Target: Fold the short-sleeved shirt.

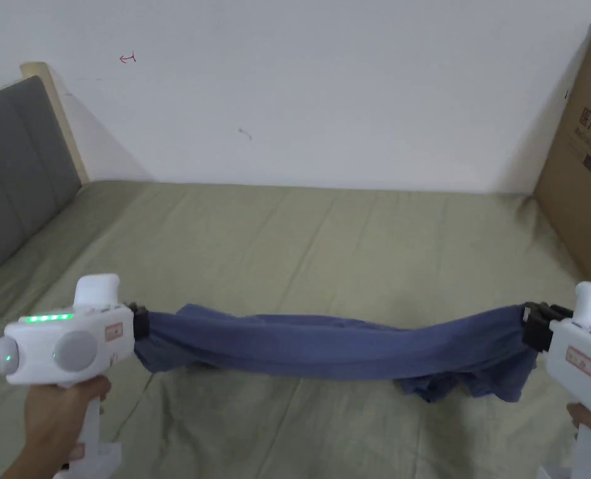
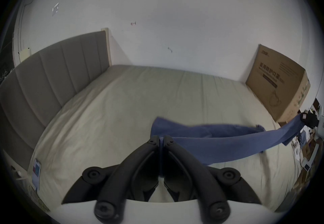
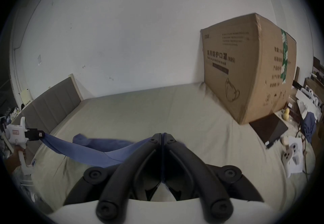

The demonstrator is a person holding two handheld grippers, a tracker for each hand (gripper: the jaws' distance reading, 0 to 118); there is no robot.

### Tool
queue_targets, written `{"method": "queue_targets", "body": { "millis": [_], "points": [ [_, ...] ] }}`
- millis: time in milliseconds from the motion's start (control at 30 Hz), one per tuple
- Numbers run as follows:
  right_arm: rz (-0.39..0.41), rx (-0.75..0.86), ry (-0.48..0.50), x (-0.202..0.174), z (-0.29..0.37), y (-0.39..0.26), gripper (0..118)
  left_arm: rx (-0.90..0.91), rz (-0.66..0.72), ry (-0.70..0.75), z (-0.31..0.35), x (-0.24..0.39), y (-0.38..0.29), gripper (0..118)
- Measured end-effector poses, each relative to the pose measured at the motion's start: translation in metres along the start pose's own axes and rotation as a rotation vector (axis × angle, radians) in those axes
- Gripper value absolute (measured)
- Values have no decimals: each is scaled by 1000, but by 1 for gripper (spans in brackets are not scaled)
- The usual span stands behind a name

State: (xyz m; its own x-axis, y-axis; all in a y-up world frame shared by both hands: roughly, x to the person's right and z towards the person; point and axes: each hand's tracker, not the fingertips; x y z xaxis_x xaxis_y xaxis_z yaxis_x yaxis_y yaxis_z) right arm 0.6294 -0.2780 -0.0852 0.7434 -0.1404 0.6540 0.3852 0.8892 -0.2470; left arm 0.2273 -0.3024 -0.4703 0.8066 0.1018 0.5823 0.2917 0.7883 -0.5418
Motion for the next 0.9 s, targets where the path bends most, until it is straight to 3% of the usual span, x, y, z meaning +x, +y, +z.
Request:
{"method": "queue_targets", "body": {
  "millis": [467,700,900],
  "points": [
    [-86,-104,59,13,143,-110,1,-155,17,45,103,-50,-160,3],
    [-113,-216,13,33,176,-159,1,-219,30,58,128,-62,-207,3],
    [-136,-425,-85,36,160,-213,1,-300,35,83,114,-62,-235,3]
  ]
}}
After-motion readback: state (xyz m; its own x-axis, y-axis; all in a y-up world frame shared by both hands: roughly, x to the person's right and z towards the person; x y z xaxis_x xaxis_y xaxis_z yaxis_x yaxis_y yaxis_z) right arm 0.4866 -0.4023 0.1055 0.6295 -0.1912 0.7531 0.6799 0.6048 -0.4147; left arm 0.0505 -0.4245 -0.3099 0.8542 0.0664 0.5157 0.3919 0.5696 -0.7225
